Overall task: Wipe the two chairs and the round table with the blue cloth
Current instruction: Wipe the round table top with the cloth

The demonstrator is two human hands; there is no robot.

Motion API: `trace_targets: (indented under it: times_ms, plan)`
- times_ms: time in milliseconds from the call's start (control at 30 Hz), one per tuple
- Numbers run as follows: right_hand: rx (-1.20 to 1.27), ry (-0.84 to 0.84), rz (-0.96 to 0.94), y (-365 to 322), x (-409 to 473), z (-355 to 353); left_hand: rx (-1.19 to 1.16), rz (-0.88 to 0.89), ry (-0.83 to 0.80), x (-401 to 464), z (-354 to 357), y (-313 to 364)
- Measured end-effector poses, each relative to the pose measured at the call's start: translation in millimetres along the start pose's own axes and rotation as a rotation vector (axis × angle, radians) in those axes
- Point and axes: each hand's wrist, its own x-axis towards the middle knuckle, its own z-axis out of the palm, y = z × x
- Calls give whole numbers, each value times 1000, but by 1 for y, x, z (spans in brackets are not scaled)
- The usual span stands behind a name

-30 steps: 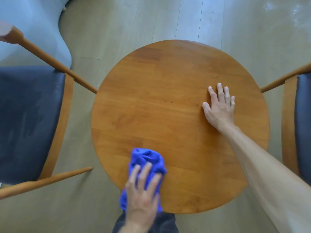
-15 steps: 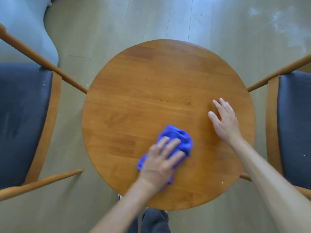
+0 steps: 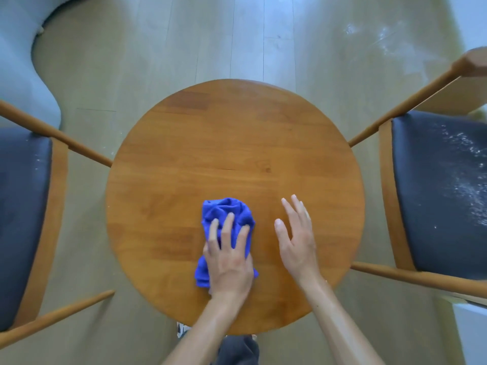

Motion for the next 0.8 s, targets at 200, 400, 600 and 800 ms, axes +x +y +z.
trace_targets:
  times_ms: [200,400,600,800]
  plan:
    - [150,149,198,-15,-12,-4,-517,106,-340,2,-5,19]
    - [-344,89,323,-47,-41,55,10,14,-242,32,-48,-82]
    - [-474,139,204,-67,-56,95,171,-42,-273,34,-38,-112]
    - [-510,-7,-527,-1,-108,70,210,-36,-254,33,-32,-114]
